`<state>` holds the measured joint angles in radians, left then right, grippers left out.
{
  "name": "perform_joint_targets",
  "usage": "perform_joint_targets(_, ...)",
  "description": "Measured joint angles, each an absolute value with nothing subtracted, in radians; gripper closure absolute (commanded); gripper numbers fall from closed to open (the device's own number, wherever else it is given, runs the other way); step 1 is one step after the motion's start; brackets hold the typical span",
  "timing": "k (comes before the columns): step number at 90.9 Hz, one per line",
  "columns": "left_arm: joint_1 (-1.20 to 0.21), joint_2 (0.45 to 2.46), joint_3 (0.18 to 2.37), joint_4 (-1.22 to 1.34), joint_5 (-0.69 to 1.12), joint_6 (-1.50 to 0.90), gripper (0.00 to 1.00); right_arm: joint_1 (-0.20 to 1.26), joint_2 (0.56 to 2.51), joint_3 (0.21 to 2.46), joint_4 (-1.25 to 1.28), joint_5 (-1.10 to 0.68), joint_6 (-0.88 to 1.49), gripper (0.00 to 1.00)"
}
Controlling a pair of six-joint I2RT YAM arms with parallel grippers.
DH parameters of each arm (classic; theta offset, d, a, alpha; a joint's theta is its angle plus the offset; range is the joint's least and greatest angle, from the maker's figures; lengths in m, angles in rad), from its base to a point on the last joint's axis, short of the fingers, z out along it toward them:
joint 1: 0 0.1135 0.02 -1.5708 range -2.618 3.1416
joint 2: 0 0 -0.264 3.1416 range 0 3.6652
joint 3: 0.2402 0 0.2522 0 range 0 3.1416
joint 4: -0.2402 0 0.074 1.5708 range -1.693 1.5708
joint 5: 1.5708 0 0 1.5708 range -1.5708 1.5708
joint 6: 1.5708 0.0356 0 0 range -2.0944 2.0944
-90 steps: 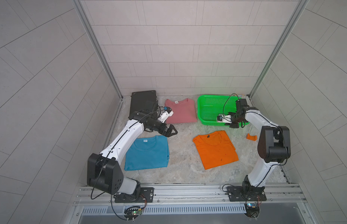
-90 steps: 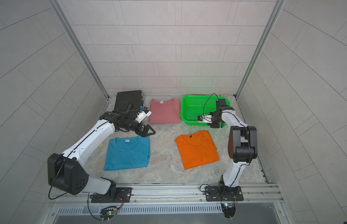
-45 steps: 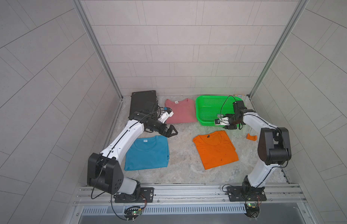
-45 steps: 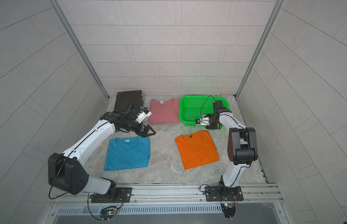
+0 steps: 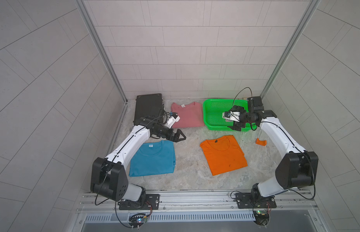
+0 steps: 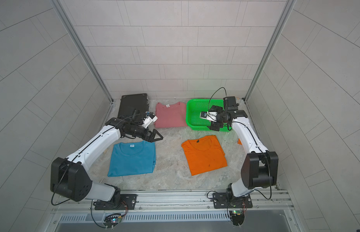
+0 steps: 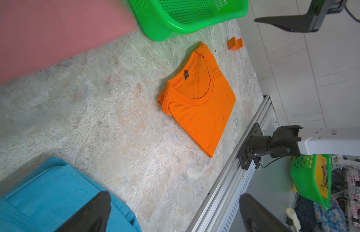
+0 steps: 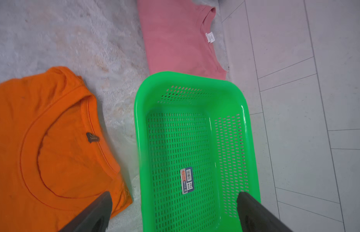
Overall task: Put the folded t-shirts into the basket
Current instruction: Adjust the bin at the center of the board, then move the T-shirt to the center of the board.
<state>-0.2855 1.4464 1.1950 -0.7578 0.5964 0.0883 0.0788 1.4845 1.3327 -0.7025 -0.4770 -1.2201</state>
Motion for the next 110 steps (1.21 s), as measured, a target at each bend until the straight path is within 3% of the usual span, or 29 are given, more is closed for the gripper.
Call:
perform_joint_targets(25, -0.182, 1.444, 1.211, -0.780, 0.596, 0.044, 0.00, 0.221, 1.264, 1.168, -0.273, -0.435, -0.490, 0.00)
perform_joint_targets(46, -0.049, 1.447, 1.365, -1.006, 0.499, 0.201, 0.00, 0.159, 1.278, 1.328, -0.246, -0.430, 0.245, 0.03)
perform_joint_targets(56, 0.073, 1.446, 1.366, -1.079, 0.448, 0.234, 0.00, 0.222, 1.302, 1.314, -0.262, -0.423, 0.508, 0.04)
perform_joint_targets(68, 0.192, 1.426, 1.343, -1.100, 0.344, 0.255, 0.00, 0.406, 1.348, 1.285, -0.344, -0.329, 0.694, 0.13)
perform_joint_targets(80, 0.223, 1.369, 1.248, -1.089, 0.227, 0.275, 0.00, 0.574, 1.389, 1.214, -0.378, -0.291, 0.830, 0.17)
perform_joint_targets(110, 0.269, 1.317, 1.146, -1.064, 0.088, 0.295, 0.00, 0.841, 1.715, 1.237, -0.407, -0.347, 0.888, 0.22)
